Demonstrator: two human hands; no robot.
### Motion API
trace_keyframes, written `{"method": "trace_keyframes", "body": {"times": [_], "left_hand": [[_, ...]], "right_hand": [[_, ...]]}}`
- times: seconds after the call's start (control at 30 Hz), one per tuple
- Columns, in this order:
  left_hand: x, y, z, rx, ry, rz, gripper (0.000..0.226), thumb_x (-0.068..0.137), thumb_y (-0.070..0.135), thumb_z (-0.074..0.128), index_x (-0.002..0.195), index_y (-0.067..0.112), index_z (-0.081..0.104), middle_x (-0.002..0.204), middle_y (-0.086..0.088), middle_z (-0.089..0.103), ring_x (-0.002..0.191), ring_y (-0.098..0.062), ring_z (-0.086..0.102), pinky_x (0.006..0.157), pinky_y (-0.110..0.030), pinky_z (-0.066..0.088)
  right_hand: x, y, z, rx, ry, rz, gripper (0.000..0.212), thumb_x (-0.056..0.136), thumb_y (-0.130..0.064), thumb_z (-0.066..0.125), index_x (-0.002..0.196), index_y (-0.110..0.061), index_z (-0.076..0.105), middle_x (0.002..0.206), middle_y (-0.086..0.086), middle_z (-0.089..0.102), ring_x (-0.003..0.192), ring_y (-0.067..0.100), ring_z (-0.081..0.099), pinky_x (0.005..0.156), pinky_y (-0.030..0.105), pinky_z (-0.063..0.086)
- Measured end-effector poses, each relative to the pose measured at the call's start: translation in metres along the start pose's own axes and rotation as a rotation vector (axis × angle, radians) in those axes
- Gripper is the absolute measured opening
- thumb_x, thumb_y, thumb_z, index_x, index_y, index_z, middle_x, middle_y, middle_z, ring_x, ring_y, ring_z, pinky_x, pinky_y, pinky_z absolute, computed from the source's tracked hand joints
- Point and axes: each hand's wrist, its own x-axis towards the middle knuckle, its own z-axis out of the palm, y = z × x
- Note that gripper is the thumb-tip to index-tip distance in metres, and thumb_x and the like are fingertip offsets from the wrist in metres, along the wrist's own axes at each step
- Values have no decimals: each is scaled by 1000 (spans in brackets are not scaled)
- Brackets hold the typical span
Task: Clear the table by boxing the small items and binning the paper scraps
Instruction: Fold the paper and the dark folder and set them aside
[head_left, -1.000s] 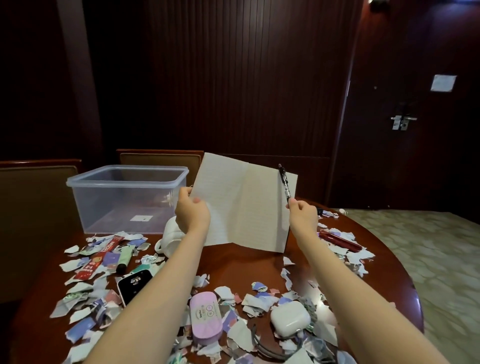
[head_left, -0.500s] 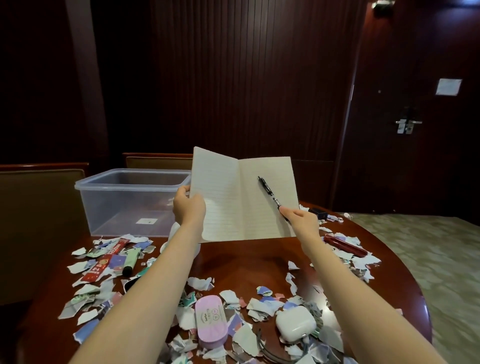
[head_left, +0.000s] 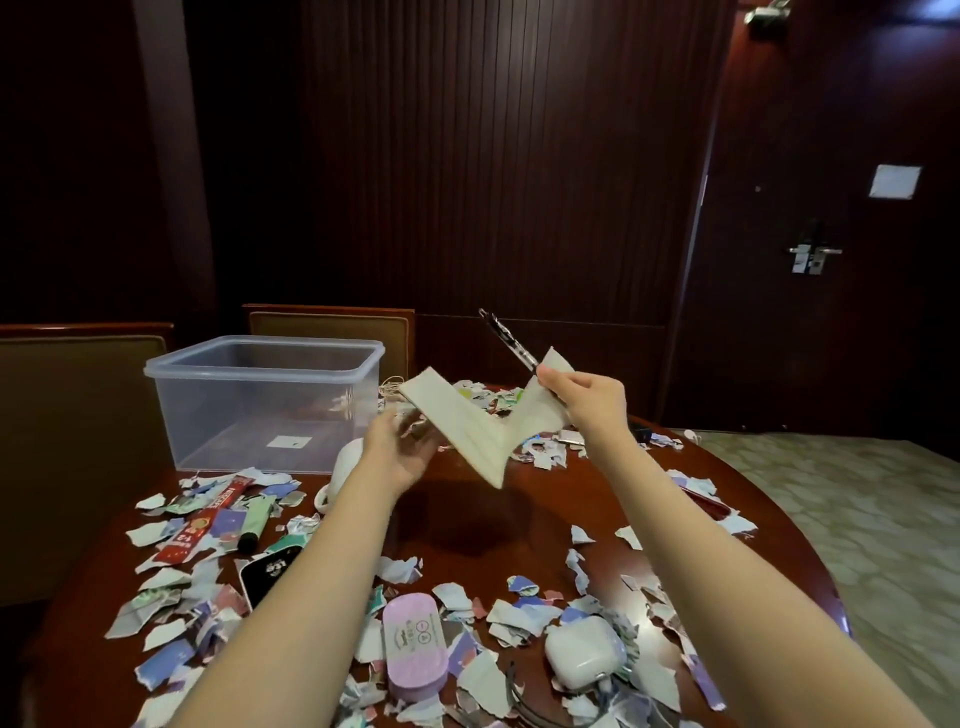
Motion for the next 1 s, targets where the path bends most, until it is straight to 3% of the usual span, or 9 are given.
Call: {"method": "trace_keyframes", "body": {"times": [0.1,0.17,0.23,0.43,0.53,0.6,0.83,0.93,1.0], "left_hand": [[-3,-18,7,144,-23,-166,28,100,17,35,82,11,55,61,-8,66,69,-18,57,44,-27,53],[-10,-28,12,243,-96,-342,33,100,31,32,89,12,56,89,-15,62,88,-29,57,71,-38,53],[-17,-33,17,245,-205,-469,49,97,49,25,99,11,57,110,-19,56,116,-45,48,94,-54,37],[-16,-51,33,81,-263,-590,69,92,65,17,124,9,44,146,-27,33,133,-55,24,107,-62,14],[-18,-62,34,177,-368,-662,81,88,67,23,128,0,44,137,-30,43,126,-55,35,99,-65,32],[-23,-66,38,170,-431,-669,75,88,61,33,118,-6,50,121,-34,52,111,-50,49,75,-63,48],[-1,-57,37,-123,-123,-276,50,94,49,30,89,6,56,80,-19,66,70,-34,64,56,-38,57],[-11,-40,32,-127,-191,-180,35,83,32,45,72,8,68,58,-13,69,47,-29,67,37,-35,52],[-9,-37,28,-114,-209,-118,41,86,34,45,64,11,71,60,-9,69,57,-27,67,49,-32,54]], "right_hand": [[6,-3,0,124,-27,33,25,78,-26,74,84,-2,74,82,12,65,78,14,55,74,29,45],[6,-2,-3,197,-77,45,16,81,-23,72,84,-7,74,83,5,69,81,10,58,77,23,46],[6,-1,-8,261,-120,76,14,83,-20,69,86,-7,72,75,-2,68,74,8,59,72,18,47],[7,-3,-24,398,-182,167,14,84,-21,67,79,-8,69,69,-1,67,70,13,59,73,25,49],[5,-7,-29,450,-205,164,15,88,-20,61,86,-6,66,75,0,65,69,11,59,60,19,53],[4,-7,-31,468,-230,169,16,90,-21,59,86,-7,65,78,1,63,70,11,58,59,18,53],[1,-6,-37,294,-275,154,14,89,-18,61,85,-6,66,73,2,64,55,7,62,47,16,49],[3,7,-40,120,-262,180,14,86,-19,65,85,-6,70,84,5,67,75,14,62,64,20,49],[3,12,-39,-3,-222,212,21,83,-24,69,91,-5,71,98,9,66,87,18,58,71,23,45]]}}
